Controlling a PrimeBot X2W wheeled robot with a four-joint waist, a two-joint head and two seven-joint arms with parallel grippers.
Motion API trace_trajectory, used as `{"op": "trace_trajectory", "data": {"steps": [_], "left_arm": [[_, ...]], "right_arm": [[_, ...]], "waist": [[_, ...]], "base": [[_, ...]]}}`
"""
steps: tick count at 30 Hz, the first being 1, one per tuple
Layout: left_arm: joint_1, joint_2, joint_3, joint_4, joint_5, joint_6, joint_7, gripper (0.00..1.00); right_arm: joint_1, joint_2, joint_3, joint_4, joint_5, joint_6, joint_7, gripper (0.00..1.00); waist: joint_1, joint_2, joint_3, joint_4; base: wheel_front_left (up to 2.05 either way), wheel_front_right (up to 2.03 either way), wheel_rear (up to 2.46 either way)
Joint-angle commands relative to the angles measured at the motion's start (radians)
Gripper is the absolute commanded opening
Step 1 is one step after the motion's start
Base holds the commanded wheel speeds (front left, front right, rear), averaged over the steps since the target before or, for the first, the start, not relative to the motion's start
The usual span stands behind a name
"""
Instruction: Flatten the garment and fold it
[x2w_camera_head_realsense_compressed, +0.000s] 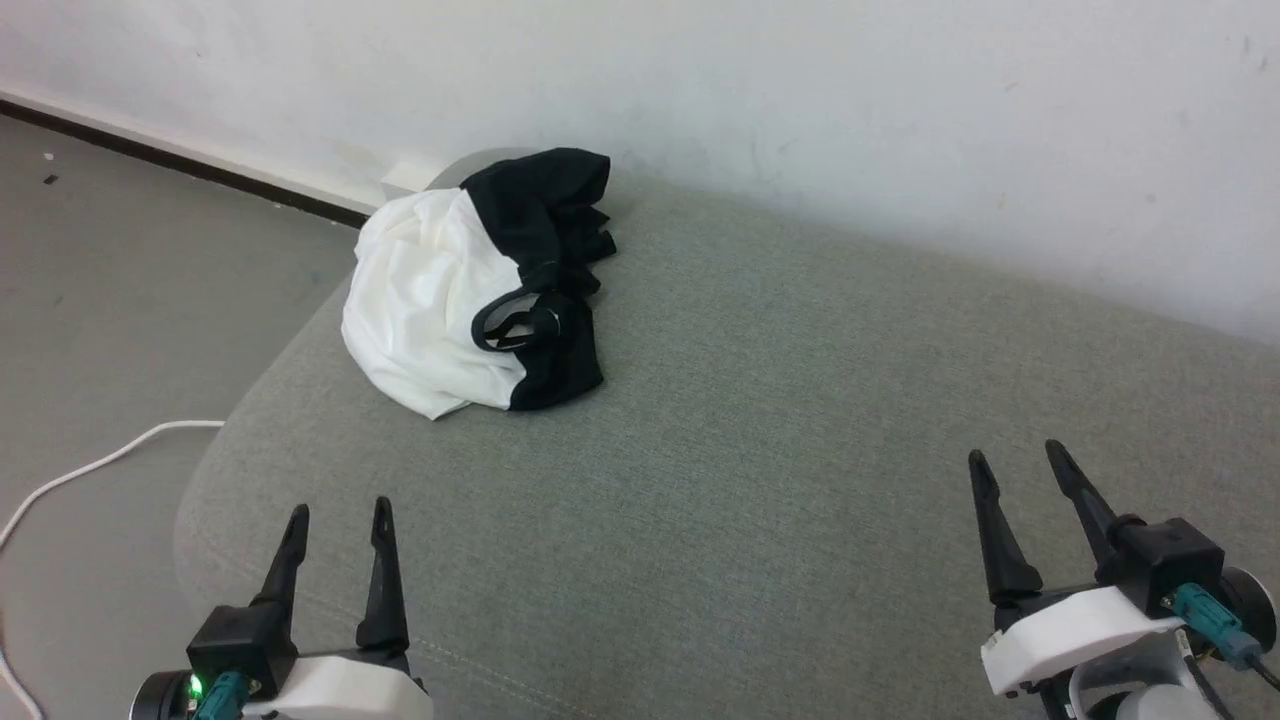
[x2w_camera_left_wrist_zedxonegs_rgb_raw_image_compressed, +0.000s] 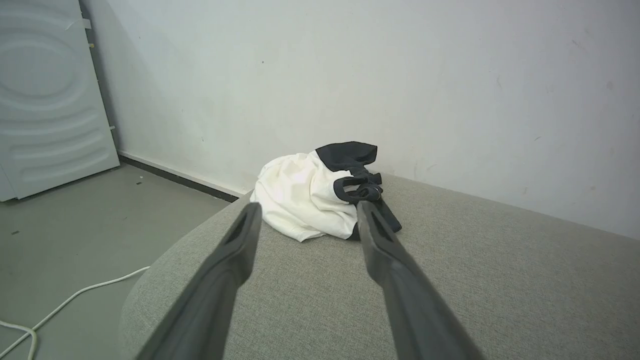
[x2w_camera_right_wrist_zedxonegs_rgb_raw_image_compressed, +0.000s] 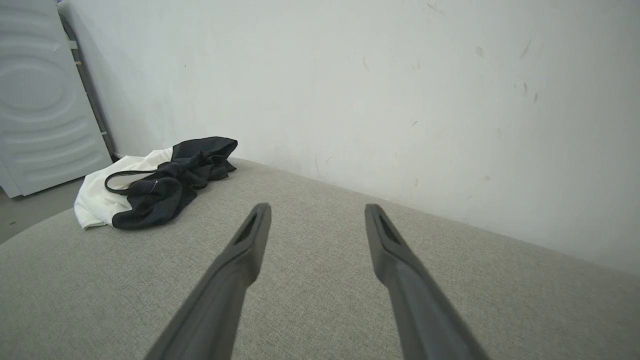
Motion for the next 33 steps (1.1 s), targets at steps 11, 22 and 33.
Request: {"op": "trace_trajectory", "data": {"steps": [11, 22, 33], "left_arm": [[0.016, -0.004, 0.015, 0.005, -0.023, -0.004, -0.031, 1.00], [0.027, -0.005, 0.015, 0.009, -0.040, -0.006, -0.054, 1.00], [0.034, -0.005, 0.020, 0.017, -0.056, -0.008, -0.074, 1.00]], "right_arm": [[-0.015, 0.003, -0.006, 0.014, 0.015, -0.002, -0.032, 1.00], [-0.018, 0.003, -0.011, 0.030, 0.025, -0.002, -0.055, 1.00], [-0.025, 0.004, -0.010, 0.046, 0.034, -0.002, -0.075, 1.00]], "waist": [[0.0000, 0.0000, 0.003, 0.046], [0.0000, 0.0000, 0.001, 0.090], [0.0000, 0.0000, -0.003, 0.129]], "base": [[0.00, 0.00, 0.00], [0.00, 0.00, 0.00], [0.00, 0.00, 0.00]]}}
